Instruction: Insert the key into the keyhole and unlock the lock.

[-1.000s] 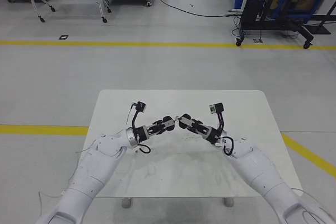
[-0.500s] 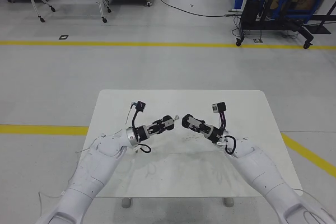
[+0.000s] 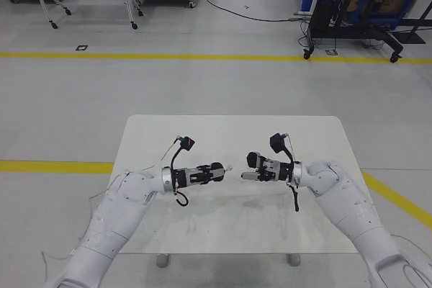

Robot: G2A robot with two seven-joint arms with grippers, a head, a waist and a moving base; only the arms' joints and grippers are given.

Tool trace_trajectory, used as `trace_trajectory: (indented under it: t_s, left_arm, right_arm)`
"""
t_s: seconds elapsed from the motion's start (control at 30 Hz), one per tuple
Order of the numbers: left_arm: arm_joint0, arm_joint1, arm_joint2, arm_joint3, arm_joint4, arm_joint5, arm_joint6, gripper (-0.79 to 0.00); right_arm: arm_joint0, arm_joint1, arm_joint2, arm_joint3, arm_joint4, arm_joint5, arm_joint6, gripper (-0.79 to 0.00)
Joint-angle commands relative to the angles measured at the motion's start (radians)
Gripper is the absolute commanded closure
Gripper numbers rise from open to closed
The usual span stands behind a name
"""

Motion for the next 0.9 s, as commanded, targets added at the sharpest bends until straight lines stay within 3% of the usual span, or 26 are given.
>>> trace_trajectory:
  t_s: [0.0, 0.1, 0.23, 0.3, 0.53, 0.77, 0.87]
  left_arm:
    - [-0.011, -0.001, 0.029, -0.005, 0.051, 0.013, -0.036, 0.000]
    - [-0.022, -0.006, 0.061, -0.004, 0.071, 0.015, -0.037, 0.000]
    - [-0.037, -0.009, 0.077, 0.012, 0.069, 0.000, -0.033, 0.000]
    - [-0.041, -0.009, 0.082, 0.015, 0.073, -0.006, -0.031, 0.000]
    - [-0.044, -0.007, 0.096, 0.015, 0.092, -0.013, -0.018, 0.000]
    - [-0.049, -0.005, 0.106, 0.017, 0.100, -0.016, -0.009, 0.000]
    - [-0.052, -0.004, 0.110, 0.018, 0.104, -0.015, -0.004, 0.000]
  right_arm:
    - [-0.016, 0.011, 0.010, -0.042, -0.012, 0.001, 0.012, -0.610]
    - [-0.033, 0.025, 0.016, -0.075, -0.022, 0.001, 0.045, -0.708]
    - [-0.047, 0.033, 0.002, -0.099, 0.009, 0.001, 0.062, -0.699]
    - [-0.045, 0.033, -0.014, -0.100, 0.018, 0.001, 0.080, -0.566]
    - [-0.025, 0.032, -0.056, -0.089, 0.061, 0.001, 0.094, -0.597]
    - [-0.009, 0.036, -0.076, -0.075, 0.076, 0.001, 0.096, -0.397]
    - [-0.007, 0.040, -0.080, -0.078, 0.084, 0.001, 0.104, -0.382]
